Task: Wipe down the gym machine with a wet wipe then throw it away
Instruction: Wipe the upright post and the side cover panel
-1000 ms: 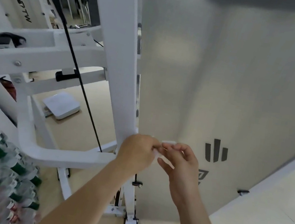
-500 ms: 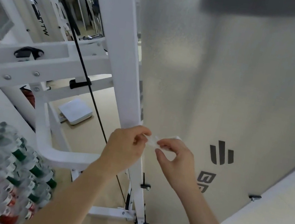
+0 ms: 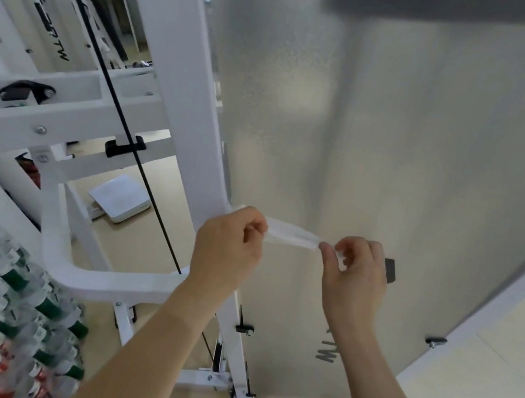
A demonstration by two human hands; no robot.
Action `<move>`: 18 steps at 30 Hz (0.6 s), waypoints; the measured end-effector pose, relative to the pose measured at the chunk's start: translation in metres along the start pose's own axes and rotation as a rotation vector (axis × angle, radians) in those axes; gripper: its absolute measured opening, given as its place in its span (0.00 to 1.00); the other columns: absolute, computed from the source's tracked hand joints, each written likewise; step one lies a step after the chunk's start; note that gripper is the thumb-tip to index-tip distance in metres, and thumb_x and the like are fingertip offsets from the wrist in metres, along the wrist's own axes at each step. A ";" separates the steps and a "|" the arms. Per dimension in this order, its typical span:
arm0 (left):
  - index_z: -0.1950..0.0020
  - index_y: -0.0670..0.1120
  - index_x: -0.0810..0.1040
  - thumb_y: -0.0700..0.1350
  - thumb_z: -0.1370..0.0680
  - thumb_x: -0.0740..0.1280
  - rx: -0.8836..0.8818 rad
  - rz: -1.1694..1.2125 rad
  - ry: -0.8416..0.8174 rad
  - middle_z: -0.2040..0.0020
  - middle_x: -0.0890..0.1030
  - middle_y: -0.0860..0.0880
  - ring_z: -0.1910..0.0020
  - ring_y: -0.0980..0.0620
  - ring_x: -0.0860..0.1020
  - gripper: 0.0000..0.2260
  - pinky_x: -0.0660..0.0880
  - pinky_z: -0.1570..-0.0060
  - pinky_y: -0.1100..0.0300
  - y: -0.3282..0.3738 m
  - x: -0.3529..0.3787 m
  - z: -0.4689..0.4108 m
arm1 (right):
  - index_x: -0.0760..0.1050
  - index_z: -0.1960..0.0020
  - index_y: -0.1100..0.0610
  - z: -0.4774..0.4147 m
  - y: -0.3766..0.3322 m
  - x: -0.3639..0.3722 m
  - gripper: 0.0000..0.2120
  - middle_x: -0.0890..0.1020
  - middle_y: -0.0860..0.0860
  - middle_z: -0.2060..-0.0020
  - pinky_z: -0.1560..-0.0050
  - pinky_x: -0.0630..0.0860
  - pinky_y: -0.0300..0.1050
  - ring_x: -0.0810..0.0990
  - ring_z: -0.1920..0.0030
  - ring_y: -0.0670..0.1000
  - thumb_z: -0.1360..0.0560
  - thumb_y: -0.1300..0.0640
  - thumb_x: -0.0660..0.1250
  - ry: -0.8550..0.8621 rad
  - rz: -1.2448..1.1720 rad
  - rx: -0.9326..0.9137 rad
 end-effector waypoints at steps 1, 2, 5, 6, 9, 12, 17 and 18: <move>0.59 0.49 0.80 0.35 0.26 0.60 0.031 -0.040 -0.069 0.66 0.81 0.51 0.69 0.50 0.77 0.12 0.74 0.62 0.58 0.002 0.011 -0.002 | 0.75 0.58 0.56 0.002 0.004 0.003 0.07 0.75 0.49 0.59 0.61 0.64 0.37 0.73 0.61 0.49 0.25 0.57 0.72 0.014 0.013 0.022; 0.58 0.49 0.81 0.36 0.26 0.60 0.067 -0.114 -0.162 0.64 0.82 0.51 0.67 0.50 0.77 0.12 0.75 0.60 0.57 0.003 0.026 -0.003 | 0.74 0.58 0.57 0.006 0.013 0.006 0.07 0.75 0.50 0.59 0.61 0.64 0.38 0.73 0.62 0.49 0.25 0.58 0.71 0.012 -0.003 0.069; 0.51 0.51 0.84 0.38 0.24 0.61 0.095 -0.317 -0.451 0.55 0.84 0.51 0.58 0.50 0.79 0.13 0.74 0.55 0.60 -0.011 0.084 0.005 | 0.75 0.56 0.54 0.018 0.051 0.009 0.04 0.79 0.49 0.61 0.53 0.75 0.46 0.77 0.60 0.48 0.25 0.60 0.70 -0.004 -0.126 0.356; 0.49 0.51 0.84 0.39 0.24 0.61 0.067 -0.342 -0.535 0.52 0.84 0.51 0.56 0.50 0.80 0.14 0.75 0.54 0.60 -0.019 0.101 0.011 | 0.76 0.55 0.54 0.021 0.061 0.007 0.04 0.80 0.49 0.60 0.50 0.77 0.49 0.78 0.59 0.46 0.25 0.61 0.69 0.009 -0.163 0.445; 0.49 0.52 0.85 0.39 0.24 0.62 -0.016 -0.307 -0.572 0.52 0.84 0.52 0.57 0.51 0.80 0.14 0.77 0.54 0.58 -0.030 0.109 0.020 | 0.78 0.53 0.56 0.018 0.052 -0.001 0.04 0.81 0.49 0.60 0.50 0.77 0.45 0.80 0.57 0.48 0.25 0.64 0.68 0.032 -0.182 0.406; 0.54 0.51 0.85 0.37 0.25 0.61 0.027 -0.189 -0.229 0.59 0.84 0.54 0.64 0.53 0.79 0.15 0.76 0.58 0.59 -0.002 0.050 0.004 | 0.79 0.55 0.60 0.004 -0.015 -0.010 0.06 0.79 0.52 0.55 0.48 0.71 0.33 0.79 0.50 0.49 0.26 0.69 0.67 0.074 -0.097 -0.099; 0.61 0.49 0.83 0.32 0.26 0.59 -0.062 0.232 -0.112 0.65 0.84 0.54 0.61 0.56 0.82 0.17 0.80 0.52 0.58 0.025 0.000 -0.017 | 0.79 0.48 0.59 -0.013 -0.077 -0.006 0.07 0.73 0.51 0.48 0.45 0.71 0.36 0.75 0.48 0.48 0.24 0.60 0.65 0.087 -0.263 -0.228; 0.61 0.48 0.84 0.32 0.26 0.60 -0.104 0.322 -0.209 0.64 0.84 0.51 0.59 0.52 0.83 0.16 0.80 0.50 0.53 0.024 0.008 -0.016 | 0.78 0.46 0.58 -0.011 -0.087 -0.001 0.09 0.72 0.50 0.47 0.45 0.71 0.36 0.76 0.48 0.48 0.23 0.56 0.65 0.012 -0.308 -0.234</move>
Point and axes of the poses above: each hand's wrist, its own z-axis away from the middle knuckle, its own x-axis out of the palm, y = z × x, the point moved 8 cm from there along -z, towards the middle knuckle
